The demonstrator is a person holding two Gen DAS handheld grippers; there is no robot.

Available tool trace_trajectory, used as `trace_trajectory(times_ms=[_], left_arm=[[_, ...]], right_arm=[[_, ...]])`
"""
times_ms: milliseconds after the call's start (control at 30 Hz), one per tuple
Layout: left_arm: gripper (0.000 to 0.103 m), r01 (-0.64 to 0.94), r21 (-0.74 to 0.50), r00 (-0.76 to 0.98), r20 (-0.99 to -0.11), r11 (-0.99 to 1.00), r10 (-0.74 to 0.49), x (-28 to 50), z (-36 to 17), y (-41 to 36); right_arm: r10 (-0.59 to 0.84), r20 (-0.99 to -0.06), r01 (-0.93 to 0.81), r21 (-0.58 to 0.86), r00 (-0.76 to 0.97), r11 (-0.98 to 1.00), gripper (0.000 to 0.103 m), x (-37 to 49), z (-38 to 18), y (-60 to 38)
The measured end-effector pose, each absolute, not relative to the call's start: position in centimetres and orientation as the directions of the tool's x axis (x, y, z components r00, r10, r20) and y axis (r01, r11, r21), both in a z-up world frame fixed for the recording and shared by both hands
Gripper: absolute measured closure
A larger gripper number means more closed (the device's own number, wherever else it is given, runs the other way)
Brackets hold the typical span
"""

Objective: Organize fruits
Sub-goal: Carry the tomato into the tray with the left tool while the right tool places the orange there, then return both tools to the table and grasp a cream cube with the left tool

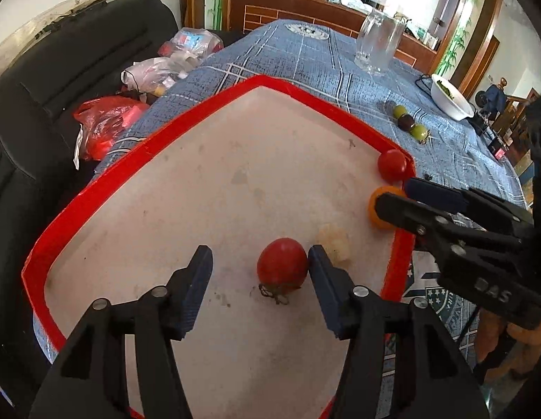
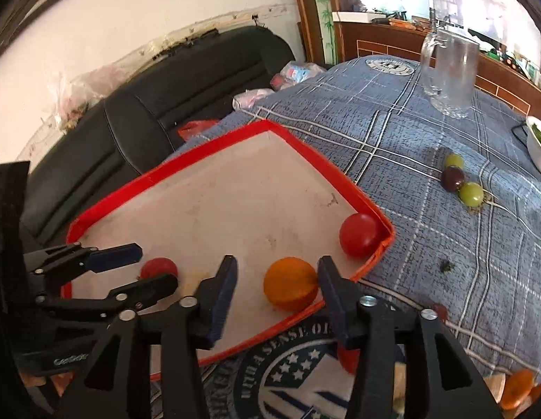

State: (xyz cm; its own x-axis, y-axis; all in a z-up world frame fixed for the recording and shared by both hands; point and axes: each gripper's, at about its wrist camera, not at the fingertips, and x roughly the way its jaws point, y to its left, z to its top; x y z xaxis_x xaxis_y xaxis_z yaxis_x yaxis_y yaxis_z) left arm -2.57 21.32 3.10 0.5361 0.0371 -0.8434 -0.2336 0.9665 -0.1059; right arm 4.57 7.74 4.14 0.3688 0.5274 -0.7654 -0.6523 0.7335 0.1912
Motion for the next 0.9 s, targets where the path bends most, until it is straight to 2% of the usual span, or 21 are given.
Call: trace_trajectory(times_ms=[67, 233, 733, 900], left_arm=[[0.036, -0.244, -0.106, 0.551, -0.833, 0.964, 0.048, -3.0, 3.5, 21.3], [0.036, -0.257, -0.152, 0.601, -0.798, 0.954, 0.034, -4.4, 4.8, 21.4], [0.035, -0.182, -0.184, 0.661, -0.750, 0.966, -0.018, -6.7, 6.5, 17.4], [0.035, -0.135, -0.199, 0.655, -0.753, 0.971, -0.063, -6.7, 6.2, 15.6]], right_arm=[[0.537, -0.751, -0.646, 0.197, 0.384, 0.738, 0.039, 3.9, 4.8, 7.1], [0.563, -0.719, -0.629, 0.225, 0.409, 0.744, 0.034, 2.4, 6.0, 5.0], [0.540, -0.697, -0.492, 0.300, 0.472, 0.817, 0.031, -2.0, 5.6, -5.8], [0.494, -0.706, -0.455, 0.267, 0.508, 0.849, 0.031, -3.7, 5.2, -8.9]])
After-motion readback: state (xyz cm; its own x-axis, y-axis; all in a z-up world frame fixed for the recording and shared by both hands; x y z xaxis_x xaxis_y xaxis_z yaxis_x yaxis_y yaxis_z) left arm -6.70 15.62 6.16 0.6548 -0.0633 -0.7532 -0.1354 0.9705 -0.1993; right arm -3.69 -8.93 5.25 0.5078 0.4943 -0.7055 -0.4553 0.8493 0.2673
